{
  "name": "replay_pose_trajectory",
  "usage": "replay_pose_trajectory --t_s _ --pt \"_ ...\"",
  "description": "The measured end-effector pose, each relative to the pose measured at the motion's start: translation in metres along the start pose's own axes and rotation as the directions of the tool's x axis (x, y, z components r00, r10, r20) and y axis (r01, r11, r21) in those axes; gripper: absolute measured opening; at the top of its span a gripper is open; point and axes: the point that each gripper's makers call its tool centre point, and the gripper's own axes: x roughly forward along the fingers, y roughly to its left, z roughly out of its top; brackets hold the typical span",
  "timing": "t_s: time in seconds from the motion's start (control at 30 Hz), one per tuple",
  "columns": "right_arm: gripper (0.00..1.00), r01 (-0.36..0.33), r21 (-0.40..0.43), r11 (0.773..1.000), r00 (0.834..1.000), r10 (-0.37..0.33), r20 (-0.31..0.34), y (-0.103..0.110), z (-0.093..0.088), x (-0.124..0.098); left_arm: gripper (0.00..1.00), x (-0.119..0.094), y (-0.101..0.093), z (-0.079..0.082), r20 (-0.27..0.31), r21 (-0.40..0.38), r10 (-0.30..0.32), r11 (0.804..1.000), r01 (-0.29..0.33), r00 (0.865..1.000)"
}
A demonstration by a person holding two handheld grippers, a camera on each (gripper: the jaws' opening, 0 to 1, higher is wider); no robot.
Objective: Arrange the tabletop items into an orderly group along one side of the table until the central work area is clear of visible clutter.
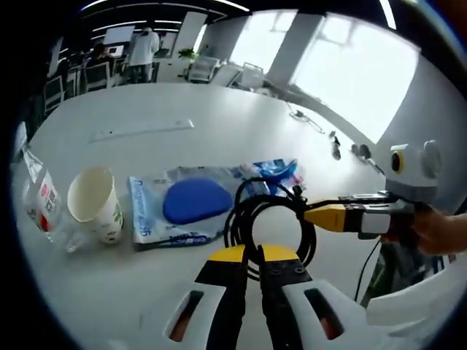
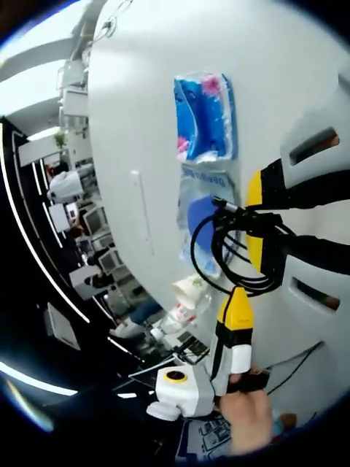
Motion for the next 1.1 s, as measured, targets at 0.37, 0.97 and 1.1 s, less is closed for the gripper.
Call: replay_pose_trajectory --t_s 0.37,0.97,1.1 --pt "0.08 0.078 0.052 0.996 0.996 -0.080 0.030 -0.050 -0.001 -0.033 0.02 0.036 -0.049 0.004 -0.053 0.068 -0.083 0.994 0.086 0.995" --pt "0.08 0.119 0.075 0.990 0.993 -0.120 0.015 -0.102 -0.012 -0.050 0.02 0.079 -0.086 -0.002 -0.139 0.096 -0.125 0.986 0.139 0.982" --pt "0.08 0.117 0.080 0.990 0.993 -0.118 0.012 -0.107 -0.014 -0.048 0.02 0.084 -0.088 -0.004 -0.149 0.093 -0.126 0.986 0.141 0.981"
